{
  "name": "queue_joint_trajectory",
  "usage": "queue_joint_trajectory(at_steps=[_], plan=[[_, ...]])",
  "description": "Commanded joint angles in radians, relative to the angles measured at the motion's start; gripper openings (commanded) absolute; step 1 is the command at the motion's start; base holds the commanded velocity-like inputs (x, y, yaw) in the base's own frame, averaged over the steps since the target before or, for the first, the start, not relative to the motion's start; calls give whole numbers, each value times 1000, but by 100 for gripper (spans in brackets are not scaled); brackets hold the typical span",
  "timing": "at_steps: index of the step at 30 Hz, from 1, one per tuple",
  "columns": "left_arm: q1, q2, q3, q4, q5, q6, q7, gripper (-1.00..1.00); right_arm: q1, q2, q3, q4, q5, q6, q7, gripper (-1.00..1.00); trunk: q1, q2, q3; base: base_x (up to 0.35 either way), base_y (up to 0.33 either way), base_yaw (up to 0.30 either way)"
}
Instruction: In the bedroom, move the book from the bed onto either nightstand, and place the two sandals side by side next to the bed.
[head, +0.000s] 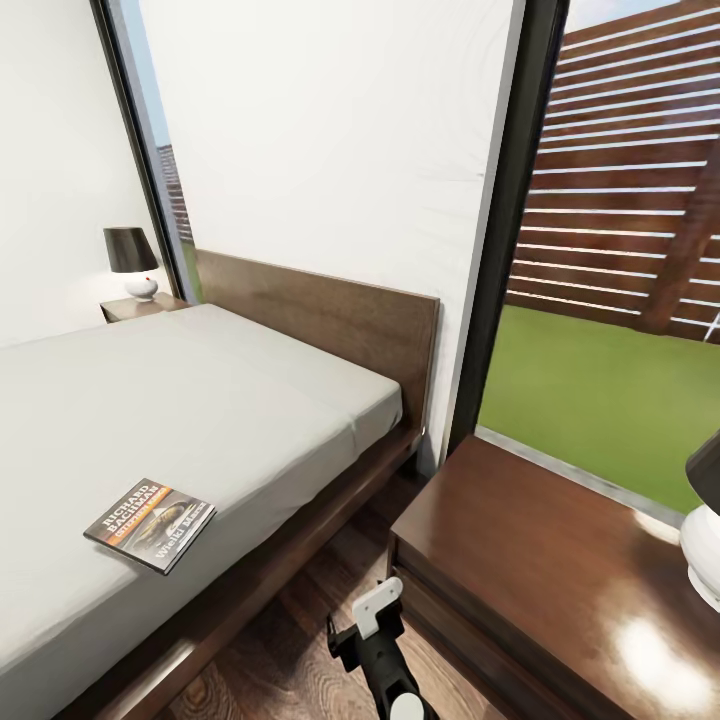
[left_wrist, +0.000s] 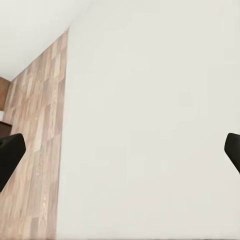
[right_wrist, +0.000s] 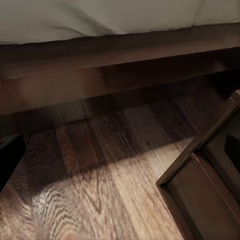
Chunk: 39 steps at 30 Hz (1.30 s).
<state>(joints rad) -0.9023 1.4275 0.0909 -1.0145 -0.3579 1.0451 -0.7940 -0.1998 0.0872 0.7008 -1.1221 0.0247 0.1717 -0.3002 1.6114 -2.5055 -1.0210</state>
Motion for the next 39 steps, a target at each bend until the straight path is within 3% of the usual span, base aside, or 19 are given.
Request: queue_joint_trajectory(at_steps=[1,6,25,39], plan=[[3,1,5,3,-13,2,-10,100,-1,0,3,0,3,8,-7,100,0,0,-1,3,0,0],[3,1,4,15,-18,2,-10,100,-2,1,3,1,3,8,-7,100,0,0,-1,2,0,0],[3,-5,3,56,-23,2,-5,100,-2,2,4,7,2,8,-6,100,-9,4,73,0,0,0],[3,-6,3,86,-21,2,-2,100,-2,5,5,13,2,8,-5,100,-9,4,73,0,0,0]])
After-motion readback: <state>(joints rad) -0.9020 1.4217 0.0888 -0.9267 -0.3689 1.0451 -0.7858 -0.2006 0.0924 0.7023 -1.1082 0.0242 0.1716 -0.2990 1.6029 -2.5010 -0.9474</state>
